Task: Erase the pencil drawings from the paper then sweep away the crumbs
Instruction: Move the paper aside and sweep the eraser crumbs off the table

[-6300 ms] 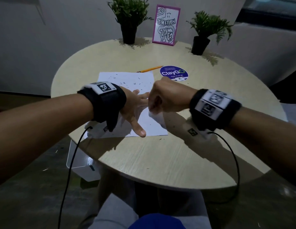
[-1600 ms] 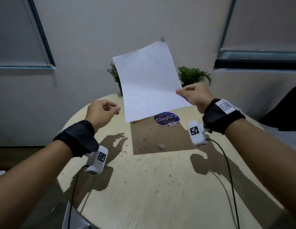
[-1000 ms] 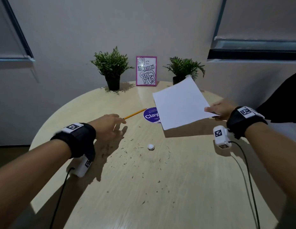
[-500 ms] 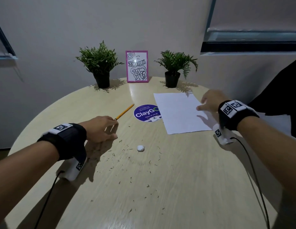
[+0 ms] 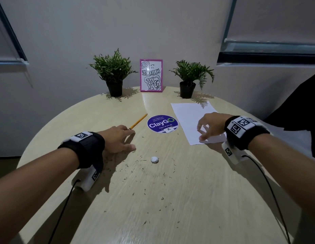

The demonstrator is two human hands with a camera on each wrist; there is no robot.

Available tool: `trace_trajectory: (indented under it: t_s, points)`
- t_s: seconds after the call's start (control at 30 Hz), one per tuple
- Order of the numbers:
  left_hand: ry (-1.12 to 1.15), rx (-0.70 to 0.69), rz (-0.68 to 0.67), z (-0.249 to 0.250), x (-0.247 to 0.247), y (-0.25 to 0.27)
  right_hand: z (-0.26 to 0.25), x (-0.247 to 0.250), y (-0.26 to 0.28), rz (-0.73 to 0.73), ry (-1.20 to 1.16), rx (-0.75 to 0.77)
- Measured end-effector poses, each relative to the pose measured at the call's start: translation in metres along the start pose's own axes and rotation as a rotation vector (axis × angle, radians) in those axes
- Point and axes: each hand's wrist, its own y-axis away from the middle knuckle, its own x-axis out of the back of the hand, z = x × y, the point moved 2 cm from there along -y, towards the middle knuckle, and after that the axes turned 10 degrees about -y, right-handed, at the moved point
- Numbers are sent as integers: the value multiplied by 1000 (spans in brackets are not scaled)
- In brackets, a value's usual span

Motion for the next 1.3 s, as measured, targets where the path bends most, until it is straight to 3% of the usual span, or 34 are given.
trace_trajectory:
  t_s: [0.1, 0.27, 0.4, 0.6, 0.73, 0.9, 1.13, 1.3]
  points:
    - [-53, 24, 0, 2, 0, -3, -30, 0, 5, 105, -60, 141]
    - [-66, 26, 30, 7, 3, -1, -98, -2, -6, 129, -77, 323]
    - [-51, -38, 67, 9, 7, 3, -149, 1, -18, 221, -25, 379]
    - [-34, -54, 9, 13, 9, 10, -198, -8, -48, 91, 130, 353]
    - [-21, -98, -10, 6, 8, 15, -210, -5, -45, 209, 286, 381]
    - [-72, -75, -57, 10, 7, 16, -181, 3, -44, 262, 286, 277]
    - [-65, -54, -43, 13, 6, 8, -77, 31, -37, 304, 154, -60]
    - [-46, -42, -52, 11, 9, 5, -57, 15, -34, 263, 128, -99]
